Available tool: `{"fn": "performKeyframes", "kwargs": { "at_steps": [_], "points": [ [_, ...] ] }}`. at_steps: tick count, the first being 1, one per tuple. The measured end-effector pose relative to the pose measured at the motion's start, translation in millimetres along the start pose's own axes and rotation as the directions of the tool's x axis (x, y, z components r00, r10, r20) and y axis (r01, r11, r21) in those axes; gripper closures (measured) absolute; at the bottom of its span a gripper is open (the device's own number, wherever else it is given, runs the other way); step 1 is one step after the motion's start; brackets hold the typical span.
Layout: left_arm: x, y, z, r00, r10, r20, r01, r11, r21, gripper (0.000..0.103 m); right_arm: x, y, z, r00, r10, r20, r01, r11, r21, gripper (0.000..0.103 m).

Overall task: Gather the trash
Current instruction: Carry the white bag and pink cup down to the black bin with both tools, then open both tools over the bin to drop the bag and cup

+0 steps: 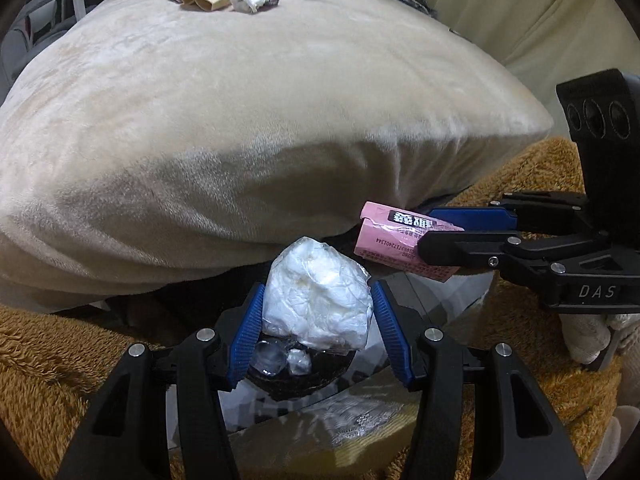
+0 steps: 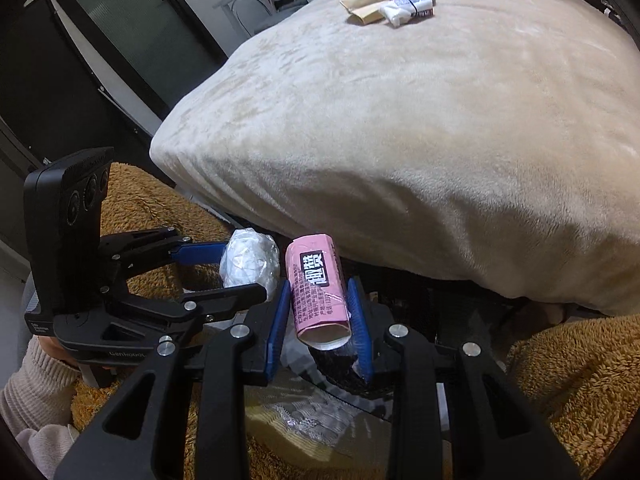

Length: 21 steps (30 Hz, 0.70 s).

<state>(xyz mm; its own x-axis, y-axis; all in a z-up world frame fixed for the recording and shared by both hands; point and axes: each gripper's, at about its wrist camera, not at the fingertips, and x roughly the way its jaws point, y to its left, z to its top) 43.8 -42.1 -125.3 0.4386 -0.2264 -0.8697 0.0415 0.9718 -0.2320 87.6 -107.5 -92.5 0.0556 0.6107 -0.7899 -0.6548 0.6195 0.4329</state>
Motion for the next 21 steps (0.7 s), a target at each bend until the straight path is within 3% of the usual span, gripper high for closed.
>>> {"fn": "performKeyframes", "kwargs": {
  "at_steps": [10,16,21],
  "points": [
    [41.9,9.3,0.4,0.982,0.045,-0.184,-0.051,0.998,-0.031,0.049,39.2,-23.7,5.4,0.987,-0.046,-0.153,0.064,0.991,0.115,0.071],
    [58.8,13.8,0.1,0.968,0.058,-0.244,-0.07,0.997,-0.04,0.049,51.0,-36.6,5.0,0.976,-0.057,-0.212,0.095,0.98,0.173,0.071],
    [61.2,15.6,-3.5,0.966,0.063,-0.251,-0.073,0.997,-0.032,0.048,50.5,-36.4,6.6,0.976,-0.057,-0.211,0.096,0.979,0.178,0.071]
  ]
}}
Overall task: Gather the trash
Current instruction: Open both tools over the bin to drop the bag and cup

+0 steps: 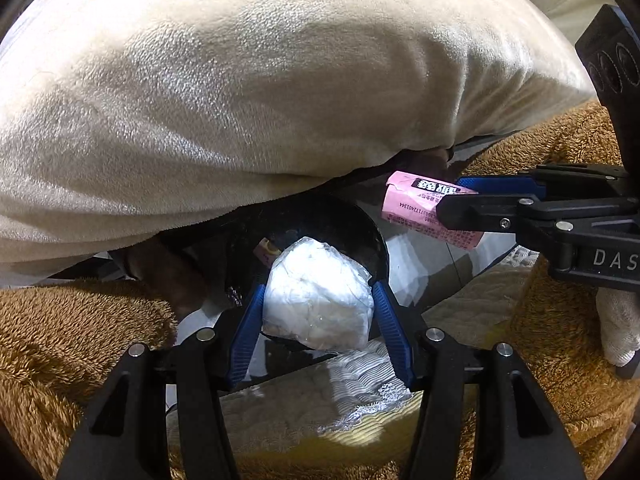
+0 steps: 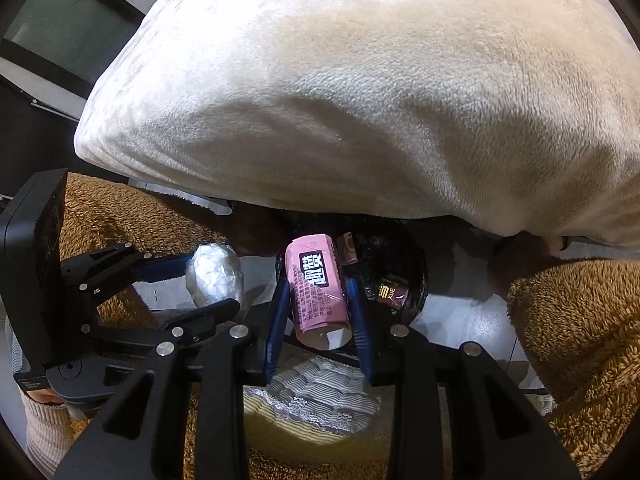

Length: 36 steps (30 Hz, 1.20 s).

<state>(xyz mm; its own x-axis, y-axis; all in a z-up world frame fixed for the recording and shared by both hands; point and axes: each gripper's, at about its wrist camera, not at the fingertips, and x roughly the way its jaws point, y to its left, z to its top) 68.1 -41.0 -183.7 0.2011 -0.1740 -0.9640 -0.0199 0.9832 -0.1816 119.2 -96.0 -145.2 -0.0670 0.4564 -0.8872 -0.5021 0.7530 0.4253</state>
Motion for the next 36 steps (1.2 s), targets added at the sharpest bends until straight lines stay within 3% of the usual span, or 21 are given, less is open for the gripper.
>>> {"fn": "performKeyframes", "kwargs": {
  "at_steps": [3,5,7,10,19,25,29,36],
  "points": [
    [-1.2,2.0,0.0,1.0,0.003,0.014,-0.003,1.0,-0.007,0.047,-1.9,-2.5,0.9,1.0,-0.004,0.01,0.004,1.0,0.014,0.07],
    [-2.6,2.5,-0.8,1.0,0.005,0.017,-0.005,1.0,-0.013,0.039,-2.2,-4.7,0.7,1.0,-0.011,0.018,0.01,1.0,0.025,0.059],
    [-6.2,4.2,-0.6,1.0,0.002,0.017,-0.001,1.0,-0.014,0.032,-2.7,-6.4,0.9,1.0,-0.004,0.019,0.004,1.0,0.03,0.059],
    [-10.1,5.1,0.5,1.0,0.005,0.02,-0.004,1.0,-0.009,0.032,-3.7,-7.8,1.2,1.0,-0.01,0.023,0.009,0.999,0.037,0.054],
    [-26.0,2.9,0.4,0.998,0.008,0.058,-0.007,1.0,-0.021,0.032,-6.7,-1.5,1.3,0.999,-0.02,0.04,0.019,1.0,0.022,0.053],
    [-37.0,7.3,-0.6,0.995,0.012,0.096,-0.006,0.998,-0.064,0.032,-25.3,7.1,-6.2,0.991,-0.029,0.132,0.033,0.999,-0.029,0.053],
    [-57.7,9.5,-4.7,0.987,-0.04,0.158,0.05,0.997,-0.058,0.032,-40.7,13.7,-10.6,0.984,-0.022,0.179,0.04,0.994,-0.097,0.053],
    [-94.4,14.8,0.5,0.957,-0.084,0.279,0.1,0.994,-0.043,0.032,-77.1,28.8,-4.1,0.955,0.019,0.295,0.058,0.967,-0.25,0.049]
  ]
}}
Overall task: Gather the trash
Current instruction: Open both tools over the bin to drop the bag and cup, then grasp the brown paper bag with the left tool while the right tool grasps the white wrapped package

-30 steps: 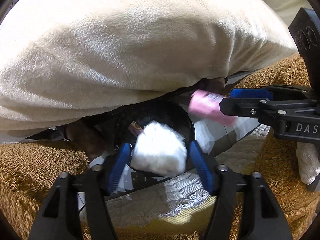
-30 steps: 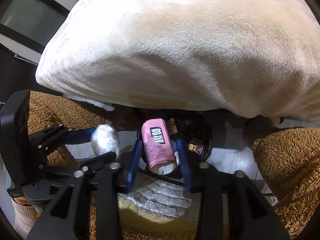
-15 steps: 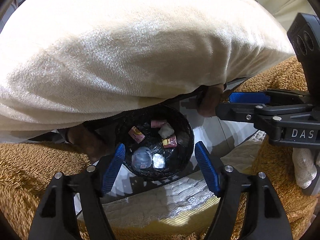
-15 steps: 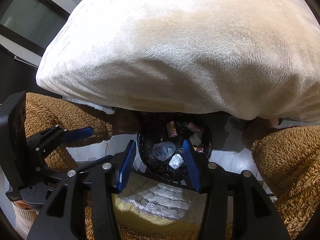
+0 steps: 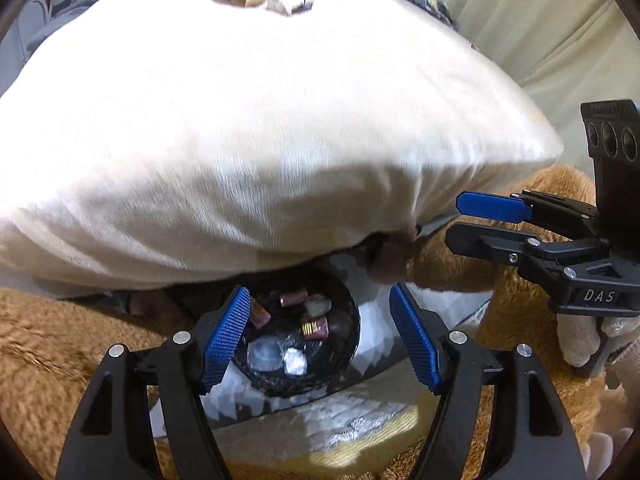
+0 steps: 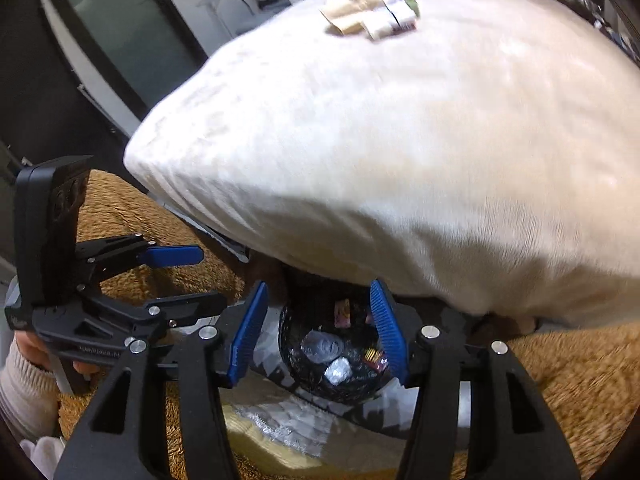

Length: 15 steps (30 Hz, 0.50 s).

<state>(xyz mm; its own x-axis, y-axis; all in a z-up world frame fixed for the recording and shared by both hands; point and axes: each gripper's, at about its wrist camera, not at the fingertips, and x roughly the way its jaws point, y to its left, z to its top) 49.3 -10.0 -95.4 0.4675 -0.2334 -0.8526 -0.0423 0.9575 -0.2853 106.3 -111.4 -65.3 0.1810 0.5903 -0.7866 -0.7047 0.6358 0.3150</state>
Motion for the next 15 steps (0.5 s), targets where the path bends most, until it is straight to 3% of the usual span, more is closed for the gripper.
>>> {"fn": "performKeyframes", "kwargs": {
  "at_steps": [2,4,9,11,13,15],
  "points": [
    [-10.1,2.1,7.4,0.999,0.005,0.053,-0.006,1.0,0.009,0.032,-5.8,2.7,8.9,0.998,-0.038,0.049,0.04,0.998,-0.057,0.049],
    [-17.6,2.3,17.0,0.996,0.034,0.086,-0.037,0.999,0.034,0.023,-9.3,4.0,19.5,0.992,-0.08,0.098,0.09,0.99,-0.111,0.049],
    [-40.9,18.9,53.1,0.979,0.068,0.19,-0.076,0.996,0.036,0.022,-7.6,-10.1,61.1,0.977,-0.116,0.181,0.151,0.971,-0.188,0.047],
    [-48.8,28.6,69.1,0.973,0.063,0.222,-0.072,0.997,0.029,0.022,-4.1,-26.1,80.5,0.97,-0.124,0.211,0.16,0.974,-0.163,0.039],
    [-54.4,39.8,85.5,0.967,0.066,0.244,-0.072,0.997,0.016,0.01,0.7,-43.5,99.7,0.968,-0.116,0.222,0.142,0.984,-0.104,0.029],
    [-58.2,49.1,100.2,0.964,0.054,0.26,-0.06,0.998,0.014,0.007,2.8,-55.1,115.9,0.965,-0.099,0.243,0.117,0.991,-0.064,0.02]
  ]
}}
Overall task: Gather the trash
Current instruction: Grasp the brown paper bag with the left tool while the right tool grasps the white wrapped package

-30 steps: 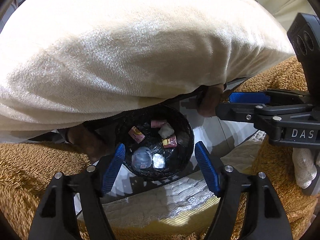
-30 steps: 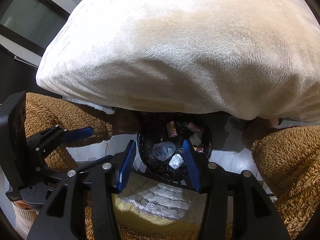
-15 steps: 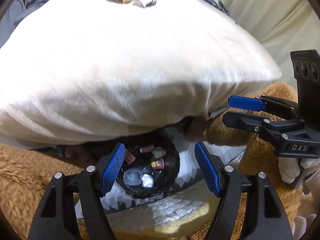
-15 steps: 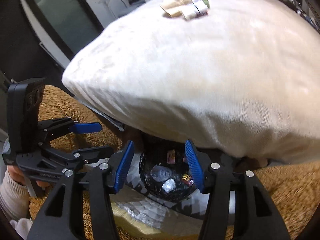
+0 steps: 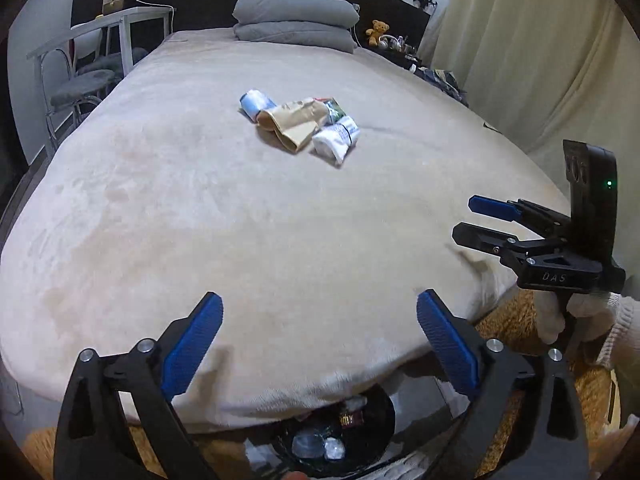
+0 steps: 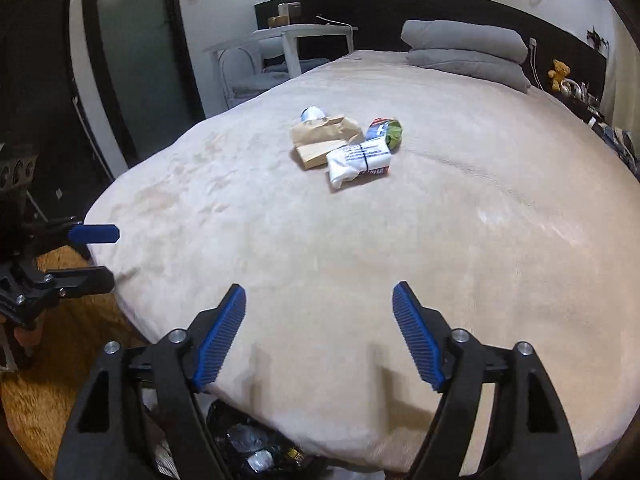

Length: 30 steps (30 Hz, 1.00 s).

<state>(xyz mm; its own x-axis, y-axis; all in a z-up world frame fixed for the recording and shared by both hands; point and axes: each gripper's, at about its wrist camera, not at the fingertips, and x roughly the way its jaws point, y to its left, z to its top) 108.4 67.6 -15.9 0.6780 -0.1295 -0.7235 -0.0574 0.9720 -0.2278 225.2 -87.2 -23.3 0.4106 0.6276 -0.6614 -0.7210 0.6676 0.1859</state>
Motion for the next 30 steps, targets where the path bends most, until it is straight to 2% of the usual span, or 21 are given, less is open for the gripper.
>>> {"fn": "performKeyframes", "kwargs": {
  "at_steps": [2,4,8,15,19,25,30],
  "points": [
    [3.2,6.6,14.3,1.0,-0.016,0.016,0.016,1.0,0.019,0.007,10.1,-6.3,13.8,1.0,0.0,0.013,0.0,1.0,0.009,0.009],
    [6.9,12.0,27.8,0.999,-0.009,0.036,0.008,0.999,0.045,0.007,24.3,-7.4,25.2,1.0,-0.019,0.019,0.019,1.0,-0.023,0.005],
    [22.5,24.4,50.8,0.998,0.002,0.064,-0.004,0.999,0.036,0.006,57.5,-16.9,43.3,1.0,-0.009,-0.015,0.009,1.0,-0.013,0.005],
    [38.3,56.0,84.4,0.994,0.026,0.107,-0.021,0.999,-0.048,0.006,102.9,-22.1,75.3,0.999,-0.047,0.009,0.048,0.997,-0.068,0.005],
    [44.8,71.4,90.9,0.995,0.027,0.1,-0.016,0.994,-0.104,0.006,121.0,-24.9,92.4,0.999,-0.035,0.014,0.036,0.997,-0.075,0.005],
    [50.3,87.9,99.0,0.988,0.096,0.119,-0.079,0.987,-0.143,0.006,146.3,-20.2,105.4,1.0,-0.02,-0.02,0.017,0.991,-0.129,0.005],
    [62.5,96.3,104.7,0.99,0.106,0.088,-0.088,0.978,-0.189,0.006,156.2,-19.7,111.5,0.999,-0.013,-0.034,0.008,0.99,-0.144,0.005]
  ]
}}
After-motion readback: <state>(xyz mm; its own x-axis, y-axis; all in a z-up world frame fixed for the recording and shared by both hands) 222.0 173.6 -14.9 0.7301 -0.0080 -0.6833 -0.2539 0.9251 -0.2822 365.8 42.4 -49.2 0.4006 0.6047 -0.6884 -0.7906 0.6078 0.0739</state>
